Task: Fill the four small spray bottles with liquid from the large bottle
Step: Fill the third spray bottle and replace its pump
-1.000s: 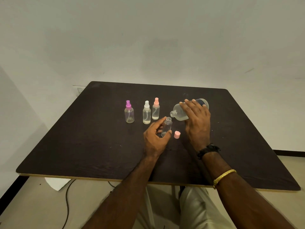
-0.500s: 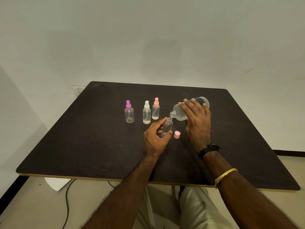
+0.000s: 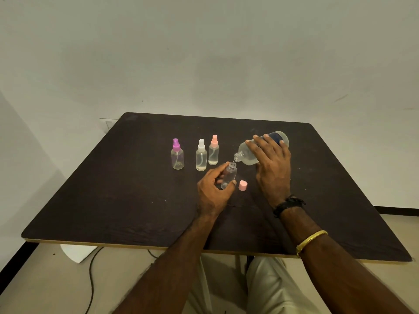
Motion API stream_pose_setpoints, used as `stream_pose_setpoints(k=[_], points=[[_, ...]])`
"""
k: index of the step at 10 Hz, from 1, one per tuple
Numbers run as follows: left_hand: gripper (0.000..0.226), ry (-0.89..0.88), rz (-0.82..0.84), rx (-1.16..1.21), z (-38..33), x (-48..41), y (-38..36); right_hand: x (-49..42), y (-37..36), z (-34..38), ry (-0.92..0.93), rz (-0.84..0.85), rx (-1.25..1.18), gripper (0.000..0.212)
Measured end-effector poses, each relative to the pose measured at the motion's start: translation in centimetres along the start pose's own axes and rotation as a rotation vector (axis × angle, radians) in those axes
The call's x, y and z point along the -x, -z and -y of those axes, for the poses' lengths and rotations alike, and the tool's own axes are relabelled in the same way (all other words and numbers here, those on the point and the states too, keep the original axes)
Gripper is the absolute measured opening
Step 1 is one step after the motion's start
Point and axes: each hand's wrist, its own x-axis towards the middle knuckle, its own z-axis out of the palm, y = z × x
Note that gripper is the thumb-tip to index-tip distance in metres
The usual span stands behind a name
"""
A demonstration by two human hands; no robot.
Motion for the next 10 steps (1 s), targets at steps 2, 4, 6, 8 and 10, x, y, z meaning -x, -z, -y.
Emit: stream_pose_setpoints(k=[2, 4, 6, 8, 10], points=[[0.056, -0.003, -0.005, 0.008, -0.07, 0.03, 0.11, -0.14, -0.10, -0.27, 0.004, -0.006, 0.015, 0.067], [0.055, -0.015, -0.019, 0.009, -0.25, 0.01, 0.13, -0.28, -0.11, -0.40, 0.006, -0.011, 0.013, 0.067], [0.055, -0.017, -0.015, 0.016, -0.24, 0.00, 0.14, -0.31, -0.10, -0.46, 0.017, -0.015, 0.031, 0.067], [0.056, -0.008, -0.010, 0.018, -0.18, 0.04, 0.20, -0.35, 0.04, -0.37, 0.018, -0.020, 0.035, 0.068], [0.056, -0.004, -0.009, 0.026, -0.11, 0.07, 0.14, -0.42, 0.11, -0.33, 0.021, -0.019, 0.038, 0.068]])
